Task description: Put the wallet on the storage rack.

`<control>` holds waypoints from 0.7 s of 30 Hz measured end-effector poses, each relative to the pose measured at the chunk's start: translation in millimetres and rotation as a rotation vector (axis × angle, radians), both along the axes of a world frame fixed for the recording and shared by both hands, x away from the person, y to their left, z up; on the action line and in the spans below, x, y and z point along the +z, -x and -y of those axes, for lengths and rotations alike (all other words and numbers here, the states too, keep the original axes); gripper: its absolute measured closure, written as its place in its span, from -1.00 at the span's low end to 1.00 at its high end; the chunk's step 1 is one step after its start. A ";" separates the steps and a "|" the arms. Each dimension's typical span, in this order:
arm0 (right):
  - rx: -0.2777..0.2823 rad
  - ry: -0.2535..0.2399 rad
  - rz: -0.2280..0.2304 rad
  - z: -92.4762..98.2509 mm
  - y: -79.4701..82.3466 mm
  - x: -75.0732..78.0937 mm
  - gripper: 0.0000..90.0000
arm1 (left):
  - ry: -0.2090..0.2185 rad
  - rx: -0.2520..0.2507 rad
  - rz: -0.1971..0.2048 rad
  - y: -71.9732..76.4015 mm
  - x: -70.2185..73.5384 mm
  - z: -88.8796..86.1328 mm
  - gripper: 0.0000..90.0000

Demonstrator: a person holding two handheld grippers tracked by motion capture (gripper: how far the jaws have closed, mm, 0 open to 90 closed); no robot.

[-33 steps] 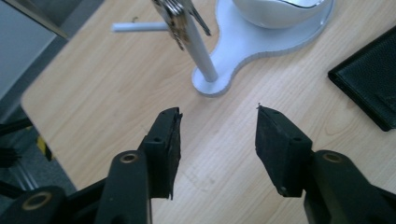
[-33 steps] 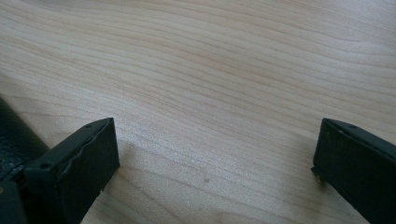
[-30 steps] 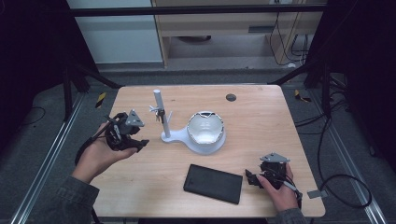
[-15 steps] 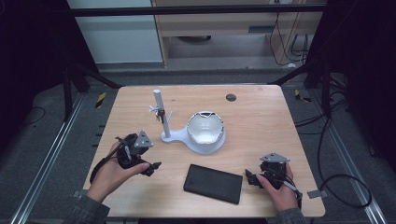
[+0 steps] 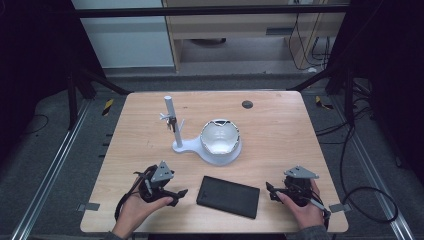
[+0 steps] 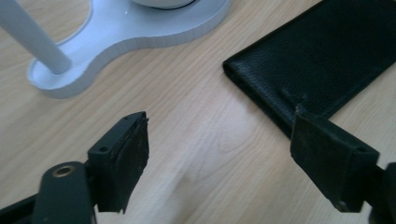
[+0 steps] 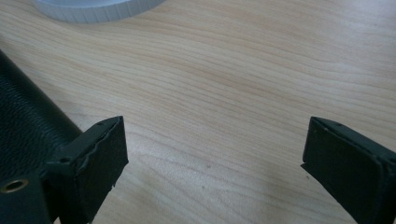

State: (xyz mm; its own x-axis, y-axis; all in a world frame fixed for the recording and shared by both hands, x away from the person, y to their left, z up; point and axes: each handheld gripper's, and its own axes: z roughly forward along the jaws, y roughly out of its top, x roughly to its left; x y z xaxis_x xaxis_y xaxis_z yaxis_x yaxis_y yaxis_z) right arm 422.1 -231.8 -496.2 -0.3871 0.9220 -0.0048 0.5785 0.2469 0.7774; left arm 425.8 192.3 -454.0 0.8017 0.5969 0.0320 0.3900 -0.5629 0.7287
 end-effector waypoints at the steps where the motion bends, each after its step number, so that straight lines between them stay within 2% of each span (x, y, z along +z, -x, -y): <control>1: 0.003 -0.004 0.004 -0.1 2.6 1.2 -0.79 | 0.015 0.002 0.001 2.8 -4.0 0.3 -0.49; 3: 0.012 0.006 0.015 -0.1 5.9 1.6 -0.74 | 0.049 0.002 -0.006 7.4 -11.0 0.7 -0.30; 6: 0.022 0.016 0.023 -1.7 5.6 2.0 -0.67 | 0.011 -0.018 -0.009 13.0 -12.5 3.4 0.03; 7: 0.024 0.023 0.020 -2.8 4.3 1.6 -0.65 | 0.005 -0.034 -0.008 16.8 -11.0 5.0 0.31; 8: 0.024 0.023 0.020 -2.8 4.3 1.6 -0.65 | 0.005 -0.034 -0.008 16.8 -11.0 5.0 0.41; 9: 0.021 0.019 0.014 -3.8 4.2 1.6 -0.64 | -0.002 -0.049 -0.017 17.7 -11.0 6.3 0.41; 12: 0.025 0.028 0.010 -3.8 3.1 0.5 -0.61 | -0.071 -0.079 -0.041 18.5 -12.4 11.0 0.68; 14: 0.024 0.033 0.006 -3.8 2.9 0.4 -0.60 | -0.096 -0.097 -0.073 17.7 -14.4 14.0 0.81; 18: 0.026 0.032 0.011 -3.3 3.0 1.4 -0.59 | -0.154 -0.127 -0.122 15.2 -19.0 19.9 0.97; 21: 0.029 0.031 0.010 -3.1 2.7 1.4 -0.60 | -0.178 -0.142 -0.133 14.5 -22.0 24.8 0.99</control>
